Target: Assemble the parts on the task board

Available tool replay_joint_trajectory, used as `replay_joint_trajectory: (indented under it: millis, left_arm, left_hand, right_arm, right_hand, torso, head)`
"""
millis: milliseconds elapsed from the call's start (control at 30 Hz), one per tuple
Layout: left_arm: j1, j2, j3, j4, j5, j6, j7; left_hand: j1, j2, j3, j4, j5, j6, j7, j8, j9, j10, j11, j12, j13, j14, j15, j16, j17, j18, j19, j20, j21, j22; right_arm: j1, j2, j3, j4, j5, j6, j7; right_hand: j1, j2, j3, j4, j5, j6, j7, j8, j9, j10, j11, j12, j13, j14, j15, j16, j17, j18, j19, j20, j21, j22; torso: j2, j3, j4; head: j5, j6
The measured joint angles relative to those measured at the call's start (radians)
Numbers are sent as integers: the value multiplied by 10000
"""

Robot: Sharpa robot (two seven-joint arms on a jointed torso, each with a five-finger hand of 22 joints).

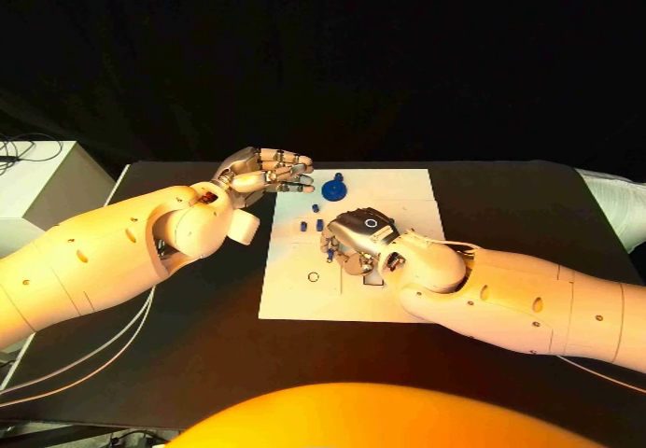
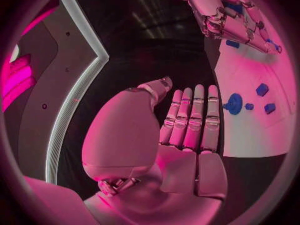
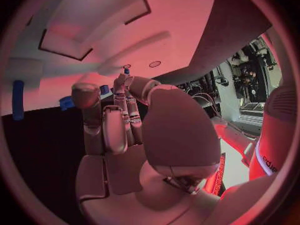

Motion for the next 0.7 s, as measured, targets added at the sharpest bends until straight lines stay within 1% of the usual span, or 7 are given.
replay_joint_trajectory:
  millis: [400,700]
  left_arm:
    - [0,-3,0,-3,2,6,-31]
    - [0,-20,2,6,4,10,-50]
  left_hand:
    - [0,0,0,0,0,0,0,0,-3,0,0,0,0,0,0,0,7,0,20,-21,0,-13]
    - [0,0,0,0,0,0,0,0,-9,0,0,0,0,0,0,0,6,0,37,-37,0,-20]
  right_arm:
    - [-19,21,-11,-32,-39,8,-6]
    - [-67,107,-30,-159,-80,13,-13]
  right_hand:
    - [-13,-13,-1,0,-1,-1,-1,-2,-1,-3,3,1,5,0,0,0,-15,0,0,0,0,13]
    - [-8,-18,-1,1,-3,4,4,-4,-6,-4,5,-2,11,0,0,0,-14,0,0,0,0,13]
  torso:
    - [-4,1,-2]
    - [1,1,1]
  head:
    - [15,0]
    - [12,-1]
